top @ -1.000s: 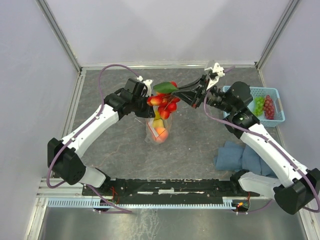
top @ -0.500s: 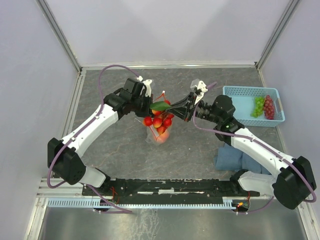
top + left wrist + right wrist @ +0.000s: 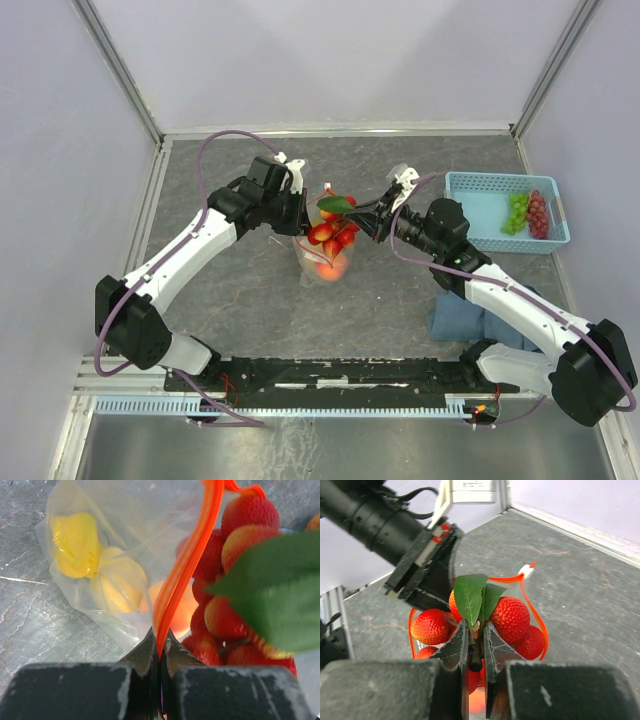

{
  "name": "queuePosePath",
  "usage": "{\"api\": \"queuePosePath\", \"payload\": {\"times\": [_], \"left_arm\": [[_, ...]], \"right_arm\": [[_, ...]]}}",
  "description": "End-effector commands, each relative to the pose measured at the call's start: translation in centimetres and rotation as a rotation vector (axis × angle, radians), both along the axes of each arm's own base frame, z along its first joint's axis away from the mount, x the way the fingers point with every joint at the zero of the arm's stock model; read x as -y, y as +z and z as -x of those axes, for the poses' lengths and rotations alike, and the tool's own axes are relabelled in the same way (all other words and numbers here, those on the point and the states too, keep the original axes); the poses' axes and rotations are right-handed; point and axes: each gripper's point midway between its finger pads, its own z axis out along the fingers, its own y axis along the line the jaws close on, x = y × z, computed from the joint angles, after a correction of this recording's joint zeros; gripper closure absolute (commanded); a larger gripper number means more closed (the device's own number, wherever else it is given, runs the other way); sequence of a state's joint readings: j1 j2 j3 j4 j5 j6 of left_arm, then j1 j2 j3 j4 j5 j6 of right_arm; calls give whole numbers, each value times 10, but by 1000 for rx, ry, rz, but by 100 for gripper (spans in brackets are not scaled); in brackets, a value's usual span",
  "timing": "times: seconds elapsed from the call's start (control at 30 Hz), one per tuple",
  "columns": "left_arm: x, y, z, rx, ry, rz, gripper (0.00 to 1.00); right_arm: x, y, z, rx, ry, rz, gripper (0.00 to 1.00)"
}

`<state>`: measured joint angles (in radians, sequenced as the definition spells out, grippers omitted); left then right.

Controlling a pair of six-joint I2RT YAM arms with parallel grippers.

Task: Place the food in the zip-top bag and seal the zipper
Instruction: Place the fake fruit in the zipper food storage bag.

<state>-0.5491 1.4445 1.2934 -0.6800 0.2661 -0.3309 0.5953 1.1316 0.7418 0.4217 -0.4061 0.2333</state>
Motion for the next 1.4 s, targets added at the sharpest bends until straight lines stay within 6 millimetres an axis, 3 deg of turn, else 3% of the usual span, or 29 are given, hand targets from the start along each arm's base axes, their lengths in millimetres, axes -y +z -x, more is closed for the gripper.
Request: {"api": "queuePosePath", "payload": {"times": [0.0, 0.27, 0.37, 0.53, 0.8, 1.03, 1.23, 1.37], "left_arm": [[4, 15, -2, 65, -54, 38, 97], [9, 13, 1, 41, -73, 54, 97], [10, 12, 1, 33, -71, 57, 97], [4, 12, -4, 32, -25, 49, 97], [-25, 4, -28, -25, 133, 65, 97], [-21, 8, -25, -20, 97, 89, 97], [-15, 8, -20, -18, 54, 93, 97], [-12, 7, -16, -12, 34, 70, 97]], "right_arm": [[18, 27, -24, 38, -171, -64, 98], [4, 43, -29, 55, -140, -153, 98], [-7, 40, -29, 60, -112, -159, 98], [-21, 13, -27, 49, -81, -82, 98], [-15, -15, -8, 15, -35, 37, 98], [-33, -36, 0, -18, 71, 170, 98], [-52, -44, -12, -36, 74, 226, 98], [-44, -36, -39, -23, -78, 215, 98]]}}
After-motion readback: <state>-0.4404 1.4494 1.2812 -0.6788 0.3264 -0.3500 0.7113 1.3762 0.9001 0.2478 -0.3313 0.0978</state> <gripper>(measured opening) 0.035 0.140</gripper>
